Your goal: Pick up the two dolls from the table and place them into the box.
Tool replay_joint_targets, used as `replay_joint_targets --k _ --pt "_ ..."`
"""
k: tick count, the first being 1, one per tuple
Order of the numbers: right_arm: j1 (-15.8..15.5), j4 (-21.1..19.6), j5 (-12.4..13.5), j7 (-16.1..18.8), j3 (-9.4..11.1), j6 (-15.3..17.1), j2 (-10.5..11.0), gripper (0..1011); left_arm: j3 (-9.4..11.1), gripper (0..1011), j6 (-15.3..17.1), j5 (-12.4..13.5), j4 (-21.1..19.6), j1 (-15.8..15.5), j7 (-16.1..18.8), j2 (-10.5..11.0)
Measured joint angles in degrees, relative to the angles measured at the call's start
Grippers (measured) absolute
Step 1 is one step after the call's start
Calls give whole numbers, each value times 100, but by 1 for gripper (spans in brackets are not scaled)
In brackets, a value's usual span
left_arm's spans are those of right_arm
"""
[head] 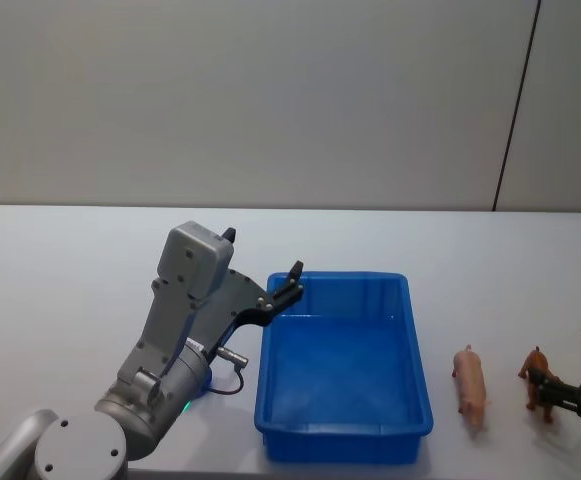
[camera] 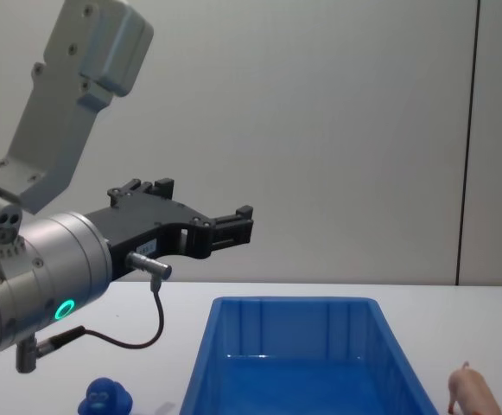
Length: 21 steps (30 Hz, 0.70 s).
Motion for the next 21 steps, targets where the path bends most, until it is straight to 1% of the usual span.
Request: replay_joint_targets --k 9,21 --pt "-29 24 -81 31 -36 33 4 1001 0 1001 0 0 0 0 0 0" --pt "2 108 -287 -46 -138 133 -71 998 0 1001 0 0 0 0 0 0"
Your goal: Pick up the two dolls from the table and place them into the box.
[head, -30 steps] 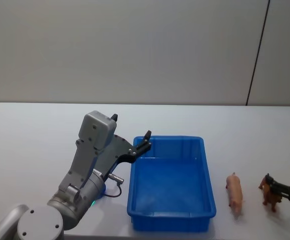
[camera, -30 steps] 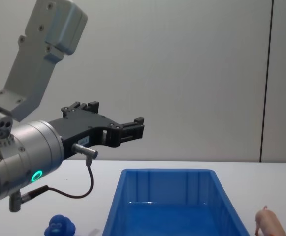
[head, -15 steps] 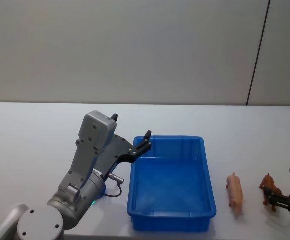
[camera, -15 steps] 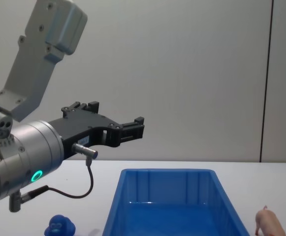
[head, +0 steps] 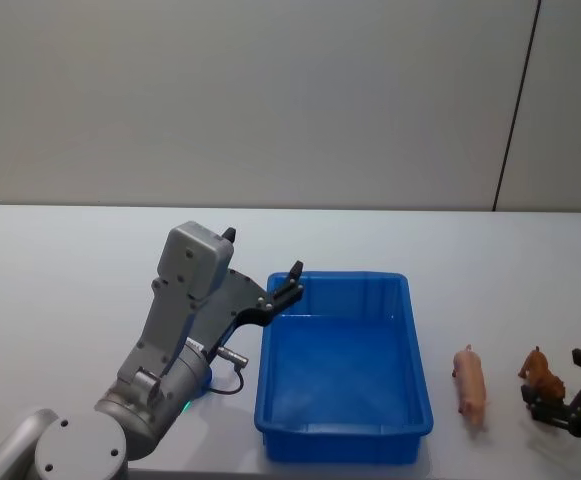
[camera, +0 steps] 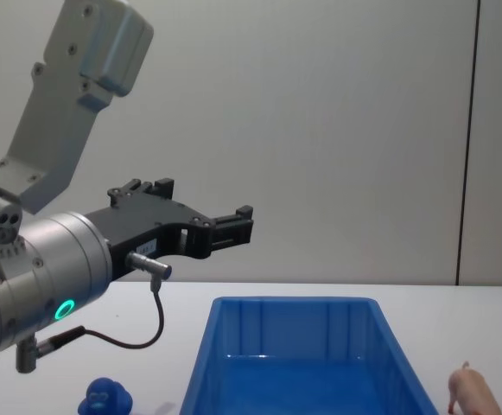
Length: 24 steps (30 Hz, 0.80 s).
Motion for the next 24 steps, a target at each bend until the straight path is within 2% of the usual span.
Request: replay_joint_targets --k 3,14,17,21,24 --pt "7 14 -55 -1 -27 31 -17 949 0 1001 0 0 0 0 0 0" --pt "10 35 -138 -11 -85 123 -51 659 0 1001 0 0 0 0 0 0" --pt "6 35 -145 -41 -96 131 -59 518 0 1001 0 0 0 0 0 0" --pt "-3 32 -143 -98 -98 110 -65 441 0 1001 0 0 0 0 0 0" --pt "-17 8 -112 -171 -97 49 -70 430 0 1001 0 0 0 0 0 0"
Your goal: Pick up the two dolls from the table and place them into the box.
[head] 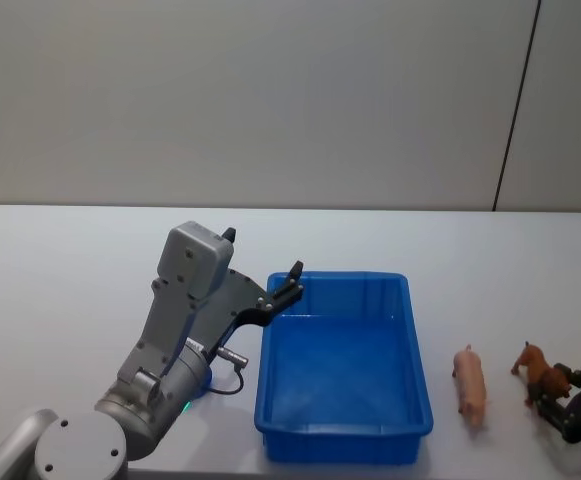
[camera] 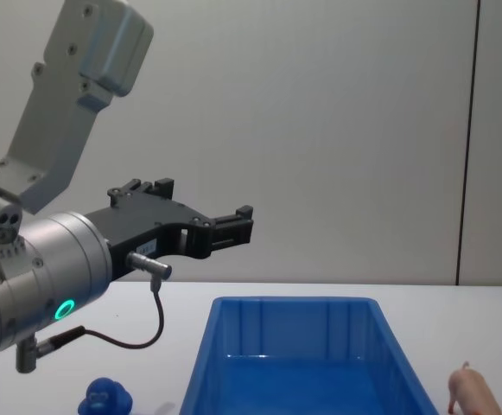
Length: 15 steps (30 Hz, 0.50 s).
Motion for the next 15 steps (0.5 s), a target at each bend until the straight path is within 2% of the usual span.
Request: replay_joint_targets --k 15 --pt "13 -402 343 -311 59 -515 -79 429 0 1001 0 0 0 0 0 0"
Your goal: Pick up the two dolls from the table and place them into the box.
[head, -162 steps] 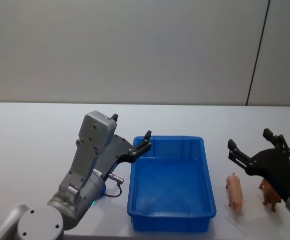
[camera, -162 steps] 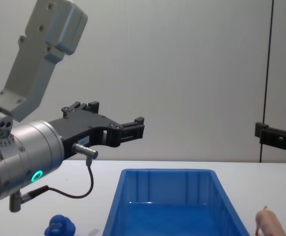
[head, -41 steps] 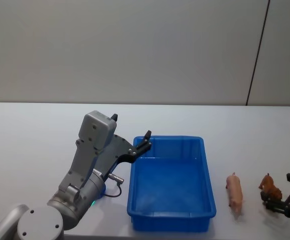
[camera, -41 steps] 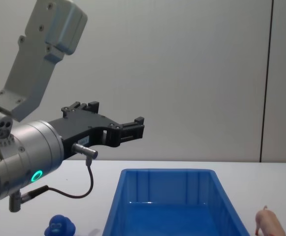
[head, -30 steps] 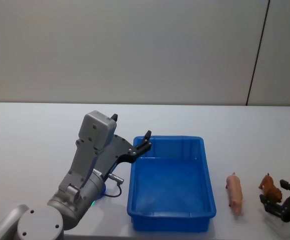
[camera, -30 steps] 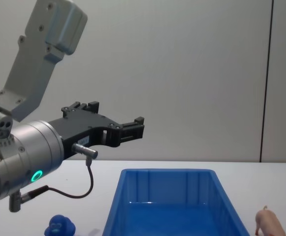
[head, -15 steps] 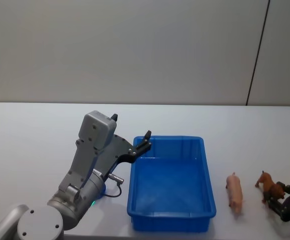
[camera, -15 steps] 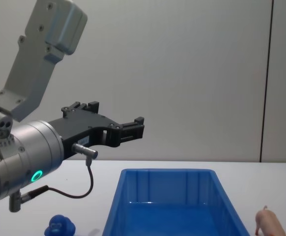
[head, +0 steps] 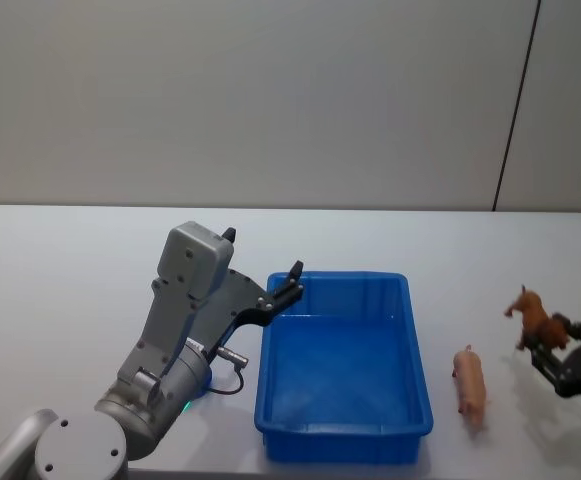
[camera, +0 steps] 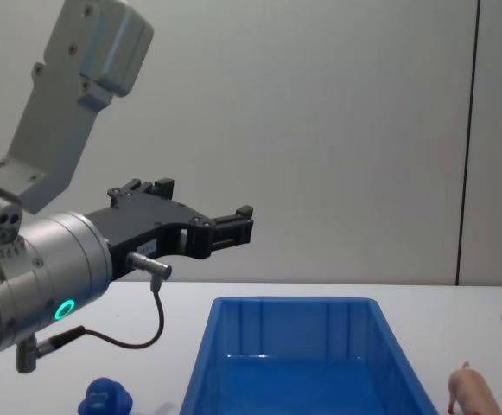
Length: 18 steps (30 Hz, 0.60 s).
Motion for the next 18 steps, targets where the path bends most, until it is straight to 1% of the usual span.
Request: replay_joint_targets --k 4,10,15,16,18 --pt "86 -158 58 13 -22 -88 -67 430 0 1001 0 0 0 0 0 0" --pt "246 -327 82 149 -102 -85 -187 429 0 1001 0 0 0 0 0 0" --pt "423 -444 30 316 -225 70 -335 429 0 1001 0 0 0 0 0 0" --pt "553 -497 -86 442 -353 268 -470 430 0 1001 0 0 0 0 0 0" --pt "596 -505 -166 495 -418 371 -528 430 0 1001 0 0 0 0 0 0"
